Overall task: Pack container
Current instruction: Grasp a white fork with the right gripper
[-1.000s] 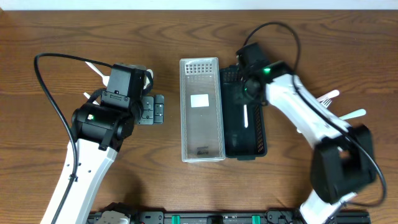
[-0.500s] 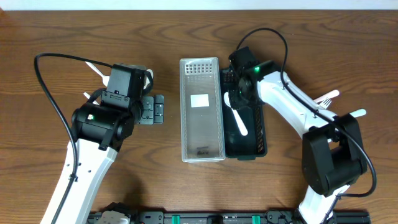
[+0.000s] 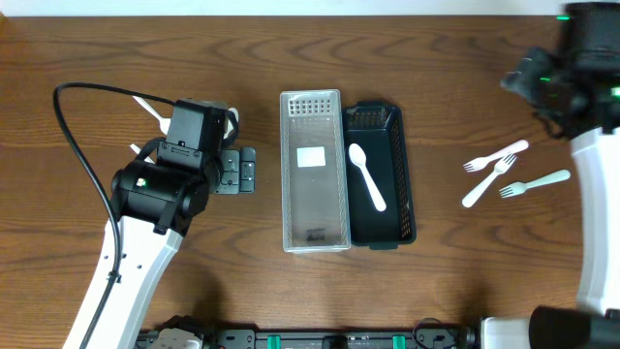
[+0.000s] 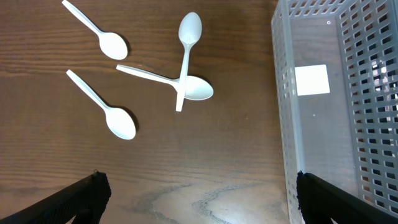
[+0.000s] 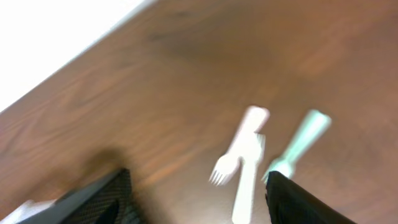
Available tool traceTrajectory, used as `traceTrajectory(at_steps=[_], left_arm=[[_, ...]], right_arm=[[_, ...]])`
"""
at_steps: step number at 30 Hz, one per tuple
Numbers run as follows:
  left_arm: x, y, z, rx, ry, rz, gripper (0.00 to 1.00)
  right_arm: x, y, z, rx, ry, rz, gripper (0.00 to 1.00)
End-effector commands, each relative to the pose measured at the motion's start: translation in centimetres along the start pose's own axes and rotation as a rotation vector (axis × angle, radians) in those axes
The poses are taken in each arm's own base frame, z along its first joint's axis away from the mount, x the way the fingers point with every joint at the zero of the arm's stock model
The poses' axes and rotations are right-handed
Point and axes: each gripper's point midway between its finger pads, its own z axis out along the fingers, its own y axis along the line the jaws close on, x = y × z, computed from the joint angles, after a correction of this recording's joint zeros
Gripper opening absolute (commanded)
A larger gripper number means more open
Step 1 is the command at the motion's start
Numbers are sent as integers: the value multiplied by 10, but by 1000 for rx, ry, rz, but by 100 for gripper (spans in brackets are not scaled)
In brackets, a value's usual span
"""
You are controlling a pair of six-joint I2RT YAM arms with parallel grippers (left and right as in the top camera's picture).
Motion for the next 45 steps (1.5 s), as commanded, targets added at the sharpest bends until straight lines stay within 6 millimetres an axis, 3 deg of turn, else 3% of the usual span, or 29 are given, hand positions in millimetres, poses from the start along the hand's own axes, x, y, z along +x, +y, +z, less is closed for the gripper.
traceTrajectory(at_steps=[1,5,9,13,20,35,40,45], left_arm=[[-5,3,-5,-11,-19,-19,98],[-5,3,-5,-11,-19,-19,98],[-5,3,-5,-11,-19,-19,98],[-5,3,-5,-11,-19,-19,98],[-5,3,-5,-11,-19,-19,98],[-5,3,-5,-11,-20,-20,98],[-5,3,-5,-11,-20,-20,98],[-5,3,-5,-11,-20,-20,98]], right_arm=[[6,-54,50,160,95,226,74],[22,-101,100,241,241,359,73],[49,-126,142,283,392,424,71],[80,-135,176,323,529,444,71],[115,-135,212,367,628,418,72],[163,-147,239,381,668,410,69],[178,-152,240,394,690,408,56],[180,-153,238,400,699,407,40]])
